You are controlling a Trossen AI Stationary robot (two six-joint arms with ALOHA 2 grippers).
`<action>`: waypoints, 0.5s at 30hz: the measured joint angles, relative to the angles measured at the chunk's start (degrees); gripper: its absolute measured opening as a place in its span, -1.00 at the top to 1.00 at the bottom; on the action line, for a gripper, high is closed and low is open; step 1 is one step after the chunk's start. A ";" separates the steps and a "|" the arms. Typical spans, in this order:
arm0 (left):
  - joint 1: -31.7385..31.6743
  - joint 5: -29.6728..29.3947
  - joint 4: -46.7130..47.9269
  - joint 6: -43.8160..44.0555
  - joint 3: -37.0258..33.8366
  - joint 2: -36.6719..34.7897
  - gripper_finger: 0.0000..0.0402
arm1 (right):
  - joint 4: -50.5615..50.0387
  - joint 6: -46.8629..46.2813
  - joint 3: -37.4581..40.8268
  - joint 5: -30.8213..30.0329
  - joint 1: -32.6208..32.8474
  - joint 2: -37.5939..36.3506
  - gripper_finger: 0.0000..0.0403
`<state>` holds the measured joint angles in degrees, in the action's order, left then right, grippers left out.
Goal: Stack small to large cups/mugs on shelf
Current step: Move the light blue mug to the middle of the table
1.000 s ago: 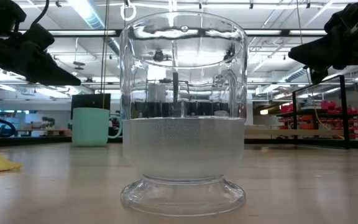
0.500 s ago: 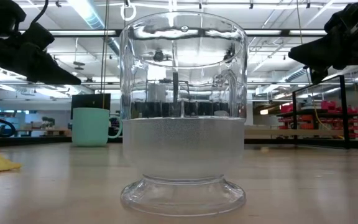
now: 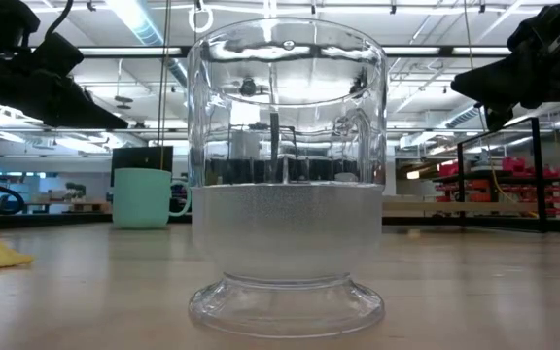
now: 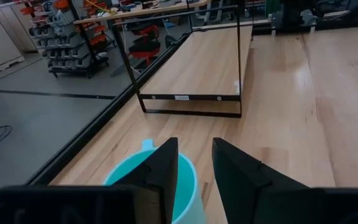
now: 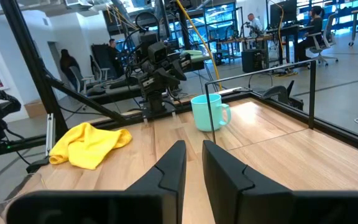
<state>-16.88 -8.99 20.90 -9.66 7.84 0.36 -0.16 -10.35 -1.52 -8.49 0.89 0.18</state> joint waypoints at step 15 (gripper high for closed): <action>0.01 0.03 -7.15 37.79 0.00 0.00 0.47 | 0.01 0.00 0.00 0.02 0.01 -0.01 0.69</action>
<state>-16.88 -8.97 13.75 28.14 7.84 0.36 -0.14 -10.35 -1.52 -8.47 0.90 0.17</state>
